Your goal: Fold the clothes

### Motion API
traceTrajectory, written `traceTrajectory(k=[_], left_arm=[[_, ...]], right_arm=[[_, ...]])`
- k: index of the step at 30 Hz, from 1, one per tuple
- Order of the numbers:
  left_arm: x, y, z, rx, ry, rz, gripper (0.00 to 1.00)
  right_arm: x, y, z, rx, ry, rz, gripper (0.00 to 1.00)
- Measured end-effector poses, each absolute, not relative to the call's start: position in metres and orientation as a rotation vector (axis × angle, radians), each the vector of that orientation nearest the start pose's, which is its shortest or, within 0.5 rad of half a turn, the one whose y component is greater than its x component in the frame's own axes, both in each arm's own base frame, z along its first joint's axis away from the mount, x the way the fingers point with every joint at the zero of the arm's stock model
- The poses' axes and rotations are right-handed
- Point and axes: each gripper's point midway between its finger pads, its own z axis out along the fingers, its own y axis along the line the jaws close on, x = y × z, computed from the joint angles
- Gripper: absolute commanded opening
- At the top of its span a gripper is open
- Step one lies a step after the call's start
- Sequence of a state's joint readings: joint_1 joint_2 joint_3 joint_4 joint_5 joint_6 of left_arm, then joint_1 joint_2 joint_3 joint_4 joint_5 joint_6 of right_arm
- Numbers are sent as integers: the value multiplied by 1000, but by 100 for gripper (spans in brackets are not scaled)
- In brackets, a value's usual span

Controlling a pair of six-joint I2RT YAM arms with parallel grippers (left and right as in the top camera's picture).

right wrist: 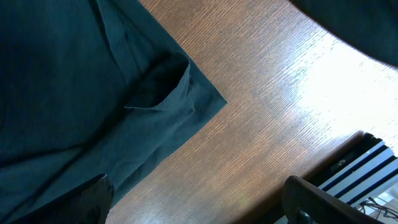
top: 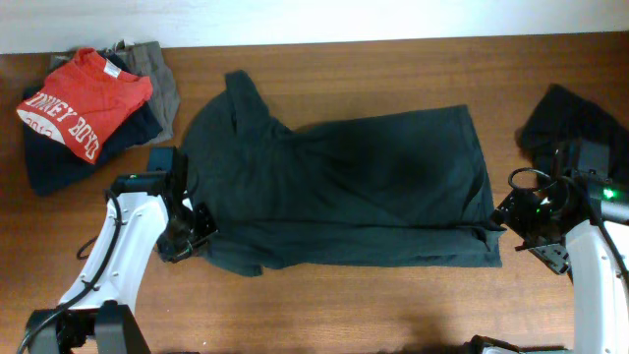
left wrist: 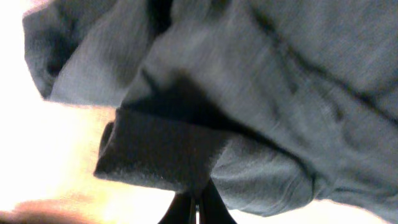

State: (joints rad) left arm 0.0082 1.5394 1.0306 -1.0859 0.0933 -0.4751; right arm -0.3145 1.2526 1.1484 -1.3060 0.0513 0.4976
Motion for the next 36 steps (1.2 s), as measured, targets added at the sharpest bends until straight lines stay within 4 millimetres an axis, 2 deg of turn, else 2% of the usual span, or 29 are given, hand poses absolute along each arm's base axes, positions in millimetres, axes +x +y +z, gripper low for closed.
traceTrajectory(k=[11,13,14,15,16,17,18,27,30,33,34,35,36], left_arm=[[318,-13,75,-678,2824,-218,1],[324,-12,76,-672,2799,-211,4],[328,-10,77,-669,2779,-202,13],[330,-8,78,-669,2769,-189,37],[331,-5,78,-670,2764,-169,70],[331,-4,78,-668,2763,-160,96],[331,-2,78,-674,2758,-140,99],[341,4,82,-649,2717,-98,99],[327,5,83,-653,2779,-74,99],[299,4,82,-686,2894,-43,99],[290,3,80,-699,2930,-40,91],[279,0,79,-714,2975,-48,74],[273,-3,79,-732,3002,-71,61]], right_arm=[[212,-78,156,1182,2735,-55,91],[212,-78,156,1183,2735,-55,91],[212,-78,156,1183,2735,-55,91],[212,-78,156,1183,2735,-55,91],[212,-78,156,1183,2735,-55,91],[212,-78,156,1183,2735,-55,91],[212,-78,156,1182,2735,-55,91],[212,-78,156,1182,2735,-52,91],[213,-75,156,1175,2741,-27,91],[215,-71,156,1161,2746,9,91],[217,-68,156,1154,2748,39,91],[218,-63,156,1145,2754,82,91],[219,-60,156,1134,2760,116,90]])
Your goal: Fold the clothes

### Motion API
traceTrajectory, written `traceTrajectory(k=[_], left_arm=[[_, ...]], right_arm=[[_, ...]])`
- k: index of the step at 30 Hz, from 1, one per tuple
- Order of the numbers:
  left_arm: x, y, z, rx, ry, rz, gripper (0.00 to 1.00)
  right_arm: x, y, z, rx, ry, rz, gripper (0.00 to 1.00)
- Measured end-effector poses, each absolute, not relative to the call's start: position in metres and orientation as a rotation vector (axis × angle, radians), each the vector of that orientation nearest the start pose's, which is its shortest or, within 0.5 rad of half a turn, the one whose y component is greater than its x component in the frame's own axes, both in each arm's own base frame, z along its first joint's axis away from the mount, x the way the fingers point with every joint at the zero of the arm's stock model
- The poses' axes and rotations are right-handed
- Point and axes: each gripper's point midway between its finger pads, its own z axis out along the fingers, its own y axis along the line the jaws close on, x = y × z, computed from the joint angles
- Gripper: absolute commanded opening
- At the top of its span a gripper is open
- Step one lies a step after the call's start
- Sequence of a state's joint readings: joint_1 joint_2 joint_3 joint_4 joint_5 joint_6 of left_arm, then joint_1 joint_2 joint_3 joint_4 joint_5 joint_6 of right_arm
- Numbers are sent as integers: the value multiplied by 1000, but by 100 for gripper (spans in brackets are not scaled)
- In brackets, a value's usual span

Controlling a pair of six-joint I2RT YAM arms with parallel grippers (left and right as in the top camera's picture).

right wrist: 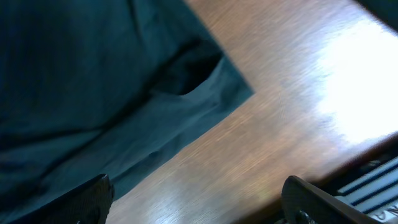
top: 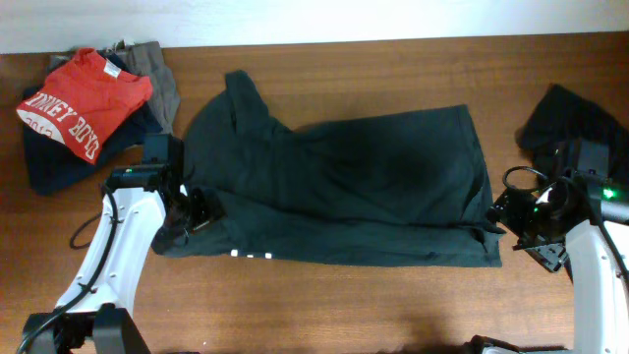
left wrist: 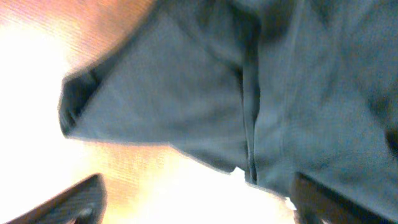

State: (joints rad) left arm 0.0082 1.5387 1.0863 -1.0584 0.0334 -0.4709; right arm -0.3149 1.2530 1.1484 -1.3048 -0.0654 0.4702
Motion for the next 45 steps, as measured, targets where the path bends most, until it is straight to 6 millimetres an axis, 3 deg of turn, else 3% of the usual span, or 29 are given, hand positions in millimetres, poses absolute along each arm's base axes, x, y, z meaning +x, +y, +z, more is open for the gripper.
traceTrajectory(k=[2,3,4,6,8,9,15,21,25,31,41,45], left_arm=[[261,-10,79,-749,3053,-110,39],[256,-12,79,-759,3075,-126,25],[252,-15,79,-757,3095,-147,18],[249,-17,80,-749,3110,-157,1],[248,-18,80,-751,3117,-167,1],[248,-19,80,-749,3117,-173,1],[253,-19,76,-746,3109,-183,1],[252,-22,47,-782,3206,-180,1],[267,-21,32,-772,3183,-179,1],[272,-18,27,-765,3166,-149,1],[284,-11,-2,-764,3171,-81,1],[285,-3,-2,-793,3157,-65,1]], right_arm=[[219,-51,156,1120,2778,183,80],[219,-48,156,1118,2783,204,64],[219,-46,157,1104,2787,227,56],[221,-42,152,1088,2792,259,22],[220,-38,141,1086,2804,297,7],[221,-34,131,1084,2808,331,4],[240,-20,95,1027,2770,503,4],[249,-7,74,1014,2816,598,4],[256,7,63,935,2870,611,4],[257,19,55,888,2919,592,4],[249,28,48,875,2983,574,4],[248,27,48,878,2987,560,4]])
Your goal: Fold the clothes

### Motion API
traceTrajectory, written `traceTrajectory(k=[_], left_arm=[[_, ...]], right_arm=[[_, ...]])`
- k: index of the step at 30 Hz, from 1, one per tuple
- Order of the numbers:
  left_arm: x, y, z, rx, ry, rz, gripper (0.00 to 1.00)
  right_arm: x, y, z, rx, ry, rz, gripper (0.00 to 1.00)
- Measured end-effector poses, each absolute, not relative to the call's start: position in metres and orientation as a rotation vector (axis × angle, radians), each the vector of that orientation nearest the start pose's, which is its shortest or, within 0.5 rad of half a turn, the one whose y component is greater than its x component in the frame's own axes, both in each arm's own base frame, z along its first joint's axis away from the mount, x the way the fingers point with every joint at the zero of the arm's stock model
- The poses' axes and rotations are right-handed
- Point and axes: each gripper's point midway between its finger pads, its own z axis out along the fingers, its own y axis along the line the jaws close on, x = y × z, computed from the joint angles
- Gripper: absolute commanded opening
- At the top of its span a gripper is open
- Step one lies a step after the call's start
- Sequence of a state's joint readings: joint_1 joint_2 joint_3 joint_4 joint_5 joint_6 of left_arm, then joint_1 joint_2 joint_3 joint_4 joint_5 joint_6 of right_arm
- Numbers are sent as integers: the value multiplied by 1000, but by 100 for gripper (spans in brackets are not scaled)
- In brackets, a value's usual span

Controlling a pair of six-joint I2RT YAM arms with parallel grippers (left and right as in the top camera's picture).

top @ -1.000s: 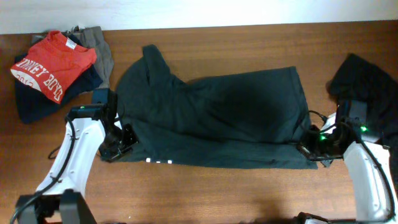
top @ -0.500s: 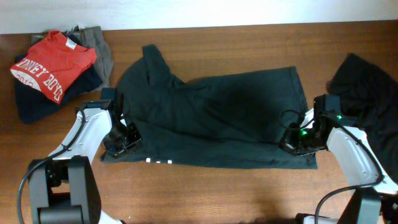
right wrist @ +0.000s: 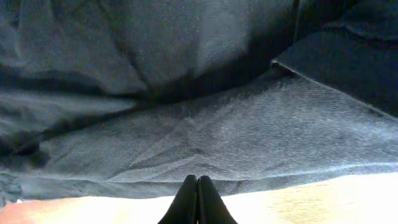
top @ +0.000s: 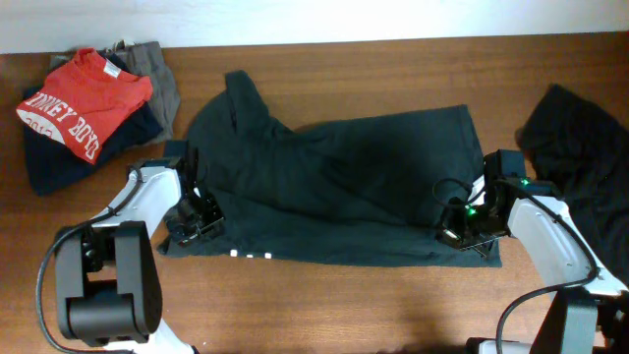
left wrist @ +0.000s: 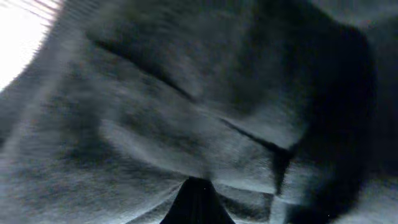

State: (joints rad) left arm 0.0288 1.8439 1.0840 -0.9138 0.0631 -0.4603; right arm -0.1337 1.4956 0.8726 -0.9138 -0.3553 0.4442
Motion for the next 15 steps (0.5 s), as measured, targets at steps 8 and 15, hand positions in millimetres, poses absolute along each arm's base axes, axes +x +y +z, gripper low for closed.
traceTrajectory(k=[8,15], left_arm=[[281,52,-2,-1069,3065,-51,1],[276,65,-2,-1142,3047,-46,1]], right_arm=[[238,22,45,890,3027,500,4],[223,42,46,801,3122,499,4]])
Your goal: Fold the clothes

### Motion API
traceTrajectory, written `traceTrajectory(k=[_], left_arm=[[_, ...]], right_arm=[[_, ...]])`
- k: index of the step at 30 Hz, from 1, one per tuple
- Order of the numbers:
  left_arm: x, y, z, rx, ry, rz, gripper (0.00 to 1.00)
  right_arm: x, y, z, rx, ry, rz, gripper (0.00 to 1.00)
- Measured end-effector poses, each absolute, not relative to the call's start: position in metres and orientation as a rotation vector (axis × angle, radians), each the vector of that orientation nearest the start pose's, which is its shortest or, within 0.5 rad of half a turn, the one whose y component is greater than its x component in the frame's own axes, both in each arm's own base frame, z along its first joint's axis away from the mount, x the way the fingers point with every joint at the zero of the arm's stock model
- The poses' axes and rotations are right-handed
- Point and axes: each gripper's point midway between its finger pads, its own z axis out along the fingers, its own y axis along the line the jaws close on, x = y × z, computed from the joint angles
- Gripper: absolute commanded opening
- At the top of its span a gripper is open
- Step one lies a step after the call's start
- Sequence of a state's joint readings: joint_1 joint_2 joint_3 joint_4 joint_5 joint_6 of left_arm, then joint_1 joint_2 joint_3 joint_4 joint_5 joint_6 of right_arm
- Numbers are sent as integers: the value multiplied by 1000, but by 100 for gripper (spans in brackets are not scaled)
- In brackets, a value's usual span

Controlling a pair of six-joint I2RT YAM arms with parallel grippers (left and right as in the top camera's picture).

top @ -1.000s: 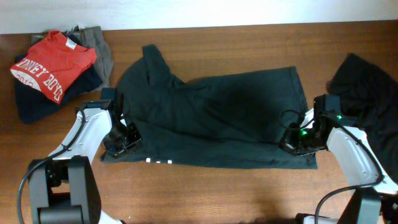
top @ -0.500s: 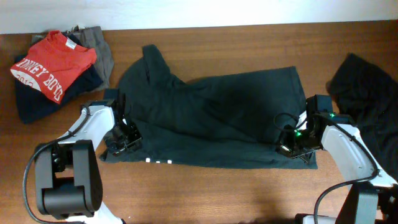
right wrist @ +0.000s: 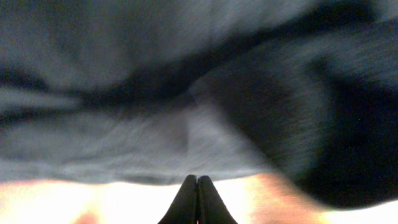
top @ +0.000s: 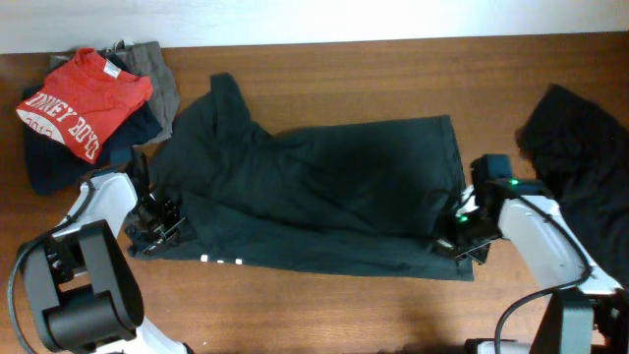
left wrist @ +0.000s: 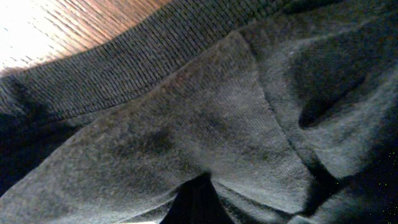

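Observation:
A dark green shirt [top: 314,192] lies spread across the middle of the table, folded lengthwise, one sleeve pointing to the far left. At its lower left corner my left gripper [top: 160,220] is shut on the cloth; in the left wrist view the closed tips [left wrist: 198,182] are buried in the knit near a ribbed hem [left wrist: 143,68]. My right gripper [top: 453,234] is shut on the shirt's lower right edge, and the right wrist view shows its tips [right wrist: 198,181] pressed together under blurred cloth.
A pile of folded clothes topped by a red printed shirt [top: 84,98] sits at the far left, with a grey garment [top: 157,69] behind it. A black garment [top: 580,133] lies at the right edge. Bare wood [top: 324,305] runs along the front.
The whole shirt now lies further left on the table. Both grippers, still shut on its lower corners, are further left with it.
My left gripper first held the lower left flap shut while the right stood open beside the right hem. Then both were open, the flap laid under with a white label showing. Later both were shut on the lower corners, and now the shirt lies further left.

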State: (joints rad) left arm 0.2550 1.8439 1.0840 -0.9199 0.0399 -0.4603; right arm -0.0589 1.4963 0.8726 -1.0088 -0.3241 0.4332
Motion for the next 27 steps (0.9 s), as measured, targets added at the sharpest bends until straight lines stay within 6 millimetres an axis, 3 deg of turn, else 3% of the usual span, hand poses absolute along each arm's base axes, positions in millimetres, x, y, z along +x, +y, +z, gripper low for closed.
traceTrajectory(k=[4,9,14,21,27], left_arm=[[275,65,-2,-1143,3048,-45,1],[275,65,-2,-1143,3049,-45,1],[275,64,-2,-1144,3049,-49,1],[275,64,-2,-1145,3049,-53,1],[275,64,-2,-1145,3049,-54,1]], right_arm=[[209,78,47,592,3217,510,4],[200,103,47,450,3258,505,4],[202,102,42,446,3264,472,4],[199,95,10,495,3362,366,4],[208,90,5,513,3326,306,9]])
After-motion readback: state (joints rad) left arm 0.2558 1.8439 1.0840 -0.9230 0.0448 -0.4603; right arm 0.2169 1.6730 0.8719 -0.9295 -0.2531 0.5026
